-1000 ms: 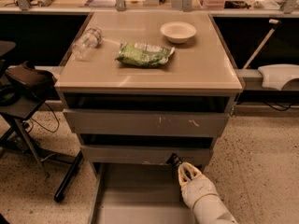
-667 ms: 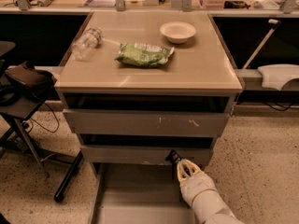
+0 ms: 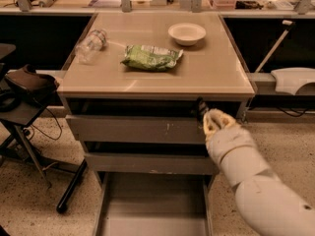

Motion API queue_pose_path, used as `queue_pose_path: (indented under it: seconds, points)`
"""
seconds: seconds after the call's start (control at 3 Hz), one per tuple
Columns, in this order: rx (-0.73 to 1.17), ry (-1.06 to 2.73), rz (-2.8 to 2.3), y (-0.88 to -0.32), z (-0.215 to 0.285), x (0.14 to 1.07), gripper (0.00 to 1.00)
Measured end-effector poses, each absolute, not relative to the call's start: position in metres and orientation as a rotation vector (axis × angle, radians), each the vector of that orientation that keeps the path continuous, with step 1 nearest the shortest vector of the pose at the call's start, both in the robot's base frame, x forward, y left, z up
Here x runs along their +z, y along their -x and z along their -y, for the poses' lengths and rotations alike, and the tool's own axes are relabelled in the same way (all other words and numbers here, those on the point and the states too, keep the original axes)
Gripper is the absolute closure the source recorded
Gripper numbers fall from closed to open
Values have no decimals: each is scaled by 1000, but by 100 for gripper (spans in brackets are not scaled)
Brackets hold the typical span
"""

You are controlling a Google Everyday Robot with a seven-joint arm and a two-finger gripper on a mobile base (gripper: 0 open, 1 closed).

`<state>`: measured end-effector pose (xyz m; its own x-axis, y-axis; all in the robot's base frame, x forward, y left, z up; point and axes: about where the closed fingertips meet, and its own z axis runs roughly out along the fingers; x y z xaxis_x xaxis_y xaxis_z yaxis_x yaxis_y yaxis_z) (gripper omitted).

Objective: Pick rxbar chocolate from bottom drawer and place on counter

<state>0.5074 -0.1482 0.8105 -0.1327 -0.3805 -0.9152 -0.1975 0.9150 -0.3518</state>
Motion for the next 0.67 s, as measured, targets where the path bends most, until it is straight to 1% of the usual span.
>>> queue_pose_path:
  seconds: [0.33, 0.67]
  points:
    - [-291, 397, -1523, -506, 138, 964, 100]
    - [-338, 394, -1466, -504, 133, 1007, 100]
